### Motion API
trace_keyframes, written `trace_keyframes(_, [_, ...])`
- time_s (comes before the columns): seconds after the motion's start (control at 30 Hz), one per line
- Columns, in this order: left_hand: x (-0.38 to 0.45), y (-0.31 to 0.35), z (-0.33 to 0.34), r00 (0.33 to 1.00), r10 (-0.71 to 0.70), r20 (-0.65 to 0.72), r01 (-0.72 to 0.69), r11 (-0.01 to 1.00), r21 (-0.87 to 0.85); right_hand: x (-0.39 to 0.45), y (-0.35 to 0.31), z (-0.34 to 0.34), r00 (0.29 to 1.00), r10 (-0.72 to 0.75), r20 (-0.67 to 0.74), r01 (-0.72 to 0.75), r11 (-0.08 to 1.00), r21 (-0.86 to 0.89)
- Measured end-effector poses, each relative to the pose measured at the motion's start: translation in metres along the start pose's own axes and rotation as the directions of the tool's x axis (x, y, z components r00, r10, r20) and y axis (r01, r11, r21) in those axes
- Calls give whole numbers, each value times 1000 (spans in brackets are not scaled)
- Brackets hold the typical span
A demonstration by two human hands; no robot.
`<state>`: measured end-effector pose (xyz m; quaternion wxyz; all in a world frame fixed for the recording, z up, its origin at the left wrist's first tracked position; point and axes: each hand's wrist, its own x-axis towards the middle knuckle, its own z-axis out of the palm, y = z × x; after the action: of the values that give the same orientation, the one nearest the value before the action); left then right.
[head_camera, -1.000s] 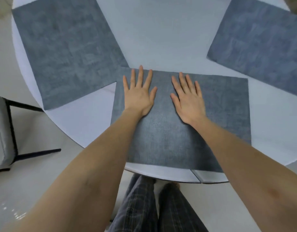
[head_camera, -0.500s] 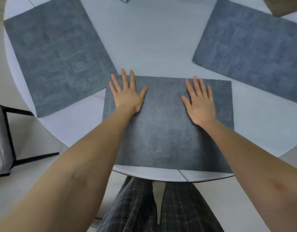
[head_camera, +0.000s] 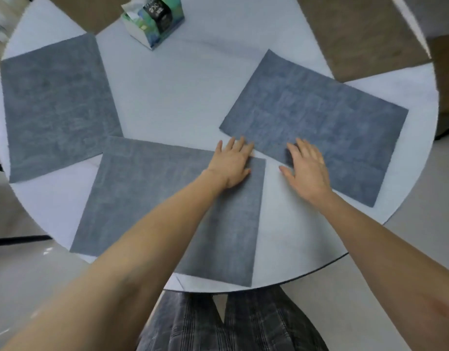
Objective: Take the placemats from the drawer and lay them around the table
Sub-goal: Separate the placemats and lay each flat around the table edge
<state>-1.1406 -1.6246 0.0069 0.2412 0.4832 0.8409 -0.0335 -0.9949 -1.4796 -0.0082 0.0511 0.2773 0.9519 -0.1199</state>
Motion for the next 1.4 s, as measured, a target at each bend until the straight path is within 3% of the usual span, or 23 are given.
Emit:
trace_keyframes(0.1, [29, 32, -20, 998, 40, 48, -42, 999, 27, 8, 62, -23, 980, 64, 188, -48, 995, -86])
trace_keyframes(0.27, [61, 71, -19, 991, 62, 123, -76, 991, 110, 9, 113, -36, 874, 30, 486, 66, 982, -179])
trace_keyframes(0.6, [80, 94, -17, 984, 99, 151, -133, 963, 233, 15, 89, -48, 896, -113, 430, 303, 863, -404])
trace_keyframes(0.7, [82, 93, -29, 982, 112, 150, -147, 956, 255, 16, 82, -62, 885, -96, 455, 287, 882, -373])
trace_keyframes(0.8, [79, 88, -44, 988, 104, 112, -133, 949, 287, 24, 85, -92, 937, -78, 342, 193, 929, -316])
trace_keyframes(0.87, [78, 84, -60, 996, 75, 38, -82, 966, 246, 25, 90, -110, 980, -182, 80, 199, 905, -377])
trace_keyframes(0.97, [78, 80, -96, 983, 11, -183, 5, 996, 85, 27, 103, -137, 927, -286, -241, 169, 895, -414])
trace_keyframes(1.07, [75, 82, -136, 954, -42, -298, 64, 996, 64, 41, 109, -167, 852, -337, -400, 170, 902, -398])
trace_keyframes(1.17, [70, 85, -176, 904, -76, -421, 148, 979, 141, 68, 109, -199, 789, -362, -496, 185, 910, -371])
trace_keyframes(1.27, [67, 82, -212, 868, -153, -473, 281, 936, 213, 108, 107, -230, 746, -441, -499, 293, 890, -349])
trace_keyframes(1.4, [70, 85, -252, 776, -343, -530, 478, 868, 138, 166, 99, -258, 735, -491, -468, 440, 870, -222])
